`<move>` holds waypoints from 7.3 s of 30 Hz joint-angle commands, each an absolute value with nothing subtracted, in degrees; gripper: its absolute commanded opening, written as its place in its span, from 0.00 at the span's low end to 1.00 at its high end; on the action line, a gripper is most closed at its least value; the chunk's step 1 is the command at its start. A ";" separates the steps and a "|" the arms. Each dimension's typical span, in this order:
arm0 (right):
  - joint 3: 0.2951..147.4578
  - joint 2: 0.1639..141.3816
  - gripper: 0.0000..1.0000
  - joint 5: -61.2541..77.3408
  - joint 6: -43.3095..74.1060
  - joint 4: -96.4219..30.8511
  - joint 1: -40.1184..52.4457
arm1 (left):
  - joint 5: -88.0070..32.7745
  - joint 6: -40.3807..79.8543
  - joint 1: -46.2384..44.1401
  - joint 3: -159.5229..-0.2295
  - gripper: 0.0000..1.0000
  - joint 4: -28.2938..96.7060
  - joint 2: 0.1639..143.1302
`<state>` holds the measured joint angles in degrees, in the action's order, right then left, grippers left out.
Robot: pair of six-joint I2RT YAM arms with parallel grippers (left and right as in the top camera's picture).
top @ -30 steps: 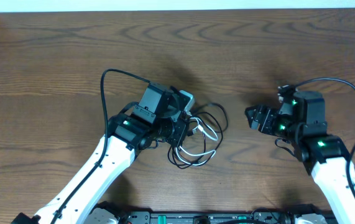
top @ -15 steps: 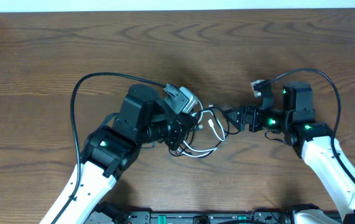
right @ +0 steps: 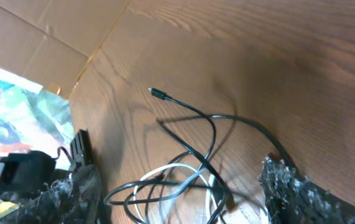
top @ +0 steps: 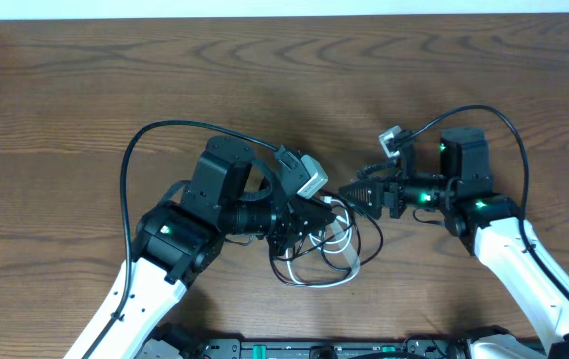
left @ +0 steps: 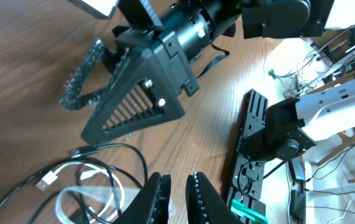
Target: Untangle cables
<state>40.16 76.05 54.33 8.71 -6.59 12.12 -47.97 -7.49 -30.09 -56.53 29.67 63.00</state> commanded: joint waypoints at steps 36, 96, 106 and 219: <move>40.38 78.76 0.99 23.33 9.15 -16.34 12.84 | -26.04 6.76 -29.91 -58.37 0.61 38.79 90.56; 40.38 78.76 0.99 22.59 9.15 -16.34 12.80 | -26.06 6.76 -29.91 -58.37 1.00 38.52 90.87; 40.38 78.76 0.99 22.59 9.15 -16.34 12.80 | -26.06 6.74 -29.91 -58.37 1.00 38.52 90.87; 39.94 76.47 0.13 26.65 20.47 -16.45 36.05 | -33.36 -5.56 -5.15 -59.48 1.00 43.68 90.54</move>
<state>40.12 76.84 22.81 22.28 -16.60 36.56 -34.11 -4.58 -5.30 -58.02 43.48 90.65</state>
